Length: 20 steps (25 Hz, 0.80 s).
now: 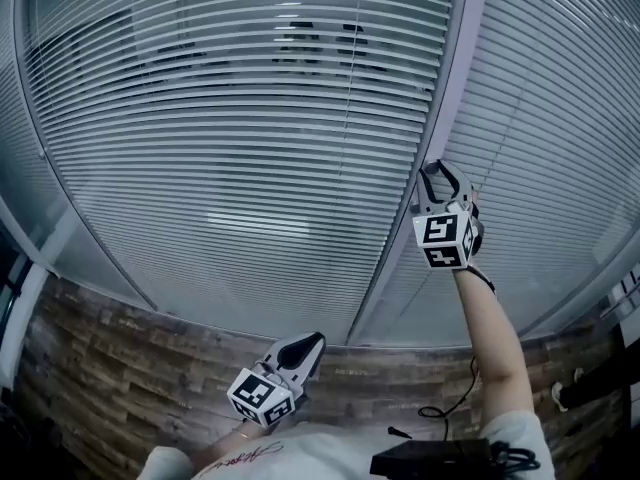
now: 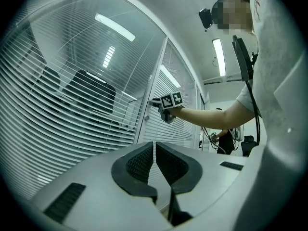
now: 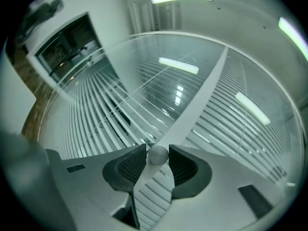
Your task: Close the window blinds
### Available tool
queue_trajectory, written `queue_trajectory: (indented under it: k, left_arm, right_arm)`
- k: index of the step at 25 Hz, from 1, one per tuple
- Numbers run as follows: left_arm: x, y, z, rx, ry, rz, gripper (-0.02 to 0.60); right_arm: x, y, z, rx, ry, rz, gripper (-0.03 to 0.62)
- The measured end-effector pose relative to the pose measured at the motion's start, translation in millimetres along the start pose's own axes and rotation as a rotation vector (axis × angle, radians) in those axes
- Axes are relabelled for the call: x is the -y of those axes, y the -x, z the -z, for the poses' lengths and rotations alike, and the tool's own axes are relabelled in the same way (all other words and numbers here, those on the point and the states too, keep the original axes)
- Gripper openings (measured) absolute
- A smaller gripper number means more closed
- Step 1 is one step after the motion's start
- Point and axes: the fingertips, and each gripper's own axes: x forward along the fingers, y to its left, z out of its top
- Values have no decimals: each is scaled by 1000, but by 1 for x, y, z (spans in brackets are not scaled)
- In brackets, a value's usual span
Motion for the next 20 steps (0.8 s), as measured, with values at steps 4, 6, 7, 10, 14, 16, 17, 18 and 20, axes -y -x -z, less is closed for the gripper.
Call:
queue_trajectory:
  k: [4,6,7,10,14,16,17,18,20]
  left_arm:
    - [2,-5,-4,-12,9,0,29]
    - [3,-8,-4,-18,16,-4,29]
    - [3,-8,-3,-20,20,-5,29]
    - [2,-10,2,-20,19,6,29]
    - [2,-14,3,-18,14,20,29]
    - [2,-15,3,-19,16,22,29]
    - [3,-15,3,-20,17,25,29]
    - [3,-15,2,-20,17,27,29]
    - [3,-15,2,-19,17,29,29]
  right_arm:
    - [7,-9,12,-32,-220,31,132]
    - [10,-9,14,-19,-278,55,133]
    - [11,-8,15,-14,-301,66,132]
    - [10,-7,15,-5,-385,86,132]
    - [10,-11,16,-1,-472,109,132]
    - [10,-11,16,0,-488,129,132]
    - [10,-10,16,0,-495,135,132]
    - [11,-10,15,-2,-495,137,132]
    - [11,-9,15,-13,-421,133,132]
